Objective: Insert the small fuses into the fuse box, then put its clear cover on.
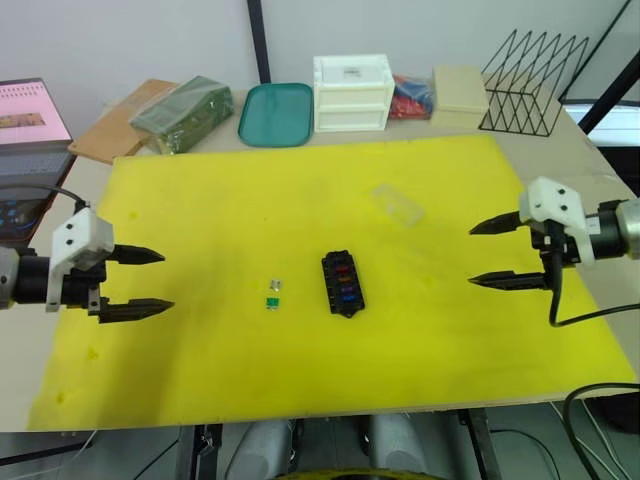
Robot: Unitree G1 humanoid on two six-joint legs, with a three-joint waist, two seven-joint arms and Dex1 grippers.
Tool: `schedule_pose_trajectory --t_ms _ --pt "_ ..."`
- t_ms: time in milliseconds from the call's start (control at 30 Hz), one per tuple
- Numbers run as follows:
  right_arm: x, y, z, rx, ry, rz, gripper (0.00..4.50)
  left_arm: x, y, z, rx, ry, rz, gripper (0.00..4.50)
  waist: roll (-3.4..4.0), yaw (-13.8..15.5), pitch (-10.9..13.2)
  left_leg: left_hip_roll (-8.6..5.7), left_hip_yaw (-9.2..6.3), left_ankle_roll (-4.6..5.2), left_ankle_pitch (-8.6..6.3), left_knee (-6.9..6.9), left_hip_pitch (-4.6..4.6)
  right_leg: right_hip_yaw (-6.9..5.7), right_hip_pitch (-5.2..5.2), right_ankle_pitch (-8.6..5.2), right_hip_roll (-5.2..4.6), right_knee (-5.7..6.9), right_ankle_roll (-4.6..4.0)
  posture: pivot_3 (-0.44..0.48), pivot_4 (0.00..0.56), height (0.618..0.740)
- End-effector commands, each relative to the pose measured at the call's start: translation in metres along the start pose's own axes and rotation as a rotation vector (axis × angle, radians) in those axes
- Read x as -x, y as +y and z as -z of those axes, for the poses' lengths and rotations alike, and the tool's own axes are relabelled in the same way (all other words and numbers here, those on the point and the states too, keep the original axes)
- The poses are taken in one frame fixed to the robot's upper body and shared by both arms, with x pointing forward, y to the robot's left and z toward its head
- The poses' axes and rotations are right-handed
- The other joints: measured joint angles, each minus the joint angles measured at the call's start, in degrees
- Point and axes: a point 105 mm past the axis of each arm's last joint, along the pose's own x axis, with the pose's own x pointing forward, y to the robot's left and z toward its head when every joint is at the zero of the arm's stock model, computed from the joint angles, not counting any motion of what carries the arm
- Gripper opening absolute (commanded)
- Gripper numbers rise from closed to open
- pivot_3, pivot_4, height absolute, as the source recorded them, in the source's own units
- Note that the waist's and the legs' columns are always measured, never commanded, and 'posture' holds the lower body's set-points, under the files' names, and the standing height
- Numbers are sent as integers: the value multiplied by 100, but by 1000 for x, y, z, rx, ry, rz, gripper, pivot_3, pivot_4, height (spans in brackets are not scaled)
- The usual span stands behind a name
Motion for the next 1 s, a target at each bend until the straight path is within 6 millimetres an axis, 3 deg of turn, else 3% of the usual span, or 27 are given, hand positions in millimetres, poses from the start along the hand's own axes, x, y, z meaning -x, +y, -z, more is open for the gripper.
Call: schedule_pose_trajectory --t_ms 33,133,300,433,567,667,833,1000 --pt "1 3 -24 70 -57 1 4475 -6 -5 -13 -36 -42 27 4500 0 3 0 0 0 0 0 0 0 0 0 0 0 0 0 0 150 740" --pt "-3 5 -32 86 -83 -4 4475 -12 -9 -16 -19 -67 60 4500 0 10 0 0 1 0 0 0 -1 1 0 0 0 0 0 0 150 740" --pt "-30 22 -80 189 -233 -73 4475 -45 -32 -26 144 -177 218 4500 1 -3 -1 4 3 -1 0 1 2 4 0 0 1 2 0 0 150 740" --pt "-52 39 -106 200 -305 -147 4475 -66 -43 -24 409 -211 283 4500 -4 8 -1 4 0 -1 1 2 -4 5 -5 0 4 4 0 0 150 740" --pt "-72 49 -115 223 -310 -174 4475 -82 -52 -26 695 -236 379 4500 -12 41 -5 2 -4 -2 1 8 -2 5 0 1 4 4 1 0 150 740" --pt "-81 57 -122 242 -320 -212 4500 -90 -57 -21 862 -235 428 3937 -13 17 -5 -4 -4 -2 1 9 -2 7 -1 3 2 4 6 0 150 740" --pt "-86 58 -123 259 -311 -231 4500 -95 -54 -14 1035 -216 446 2146 -14 6 -6 -3 -5 -5 3 9 -1 8 -4 4 4 7 5 0 150 740" --pt "-90 59 -125 259 -309 -241 4500 -103 -44 -10 1121 -199 415 2146 -14 15 -6 -6 -5 -6 4 9 0 8 -3 4 2 7 5 0 150 740"
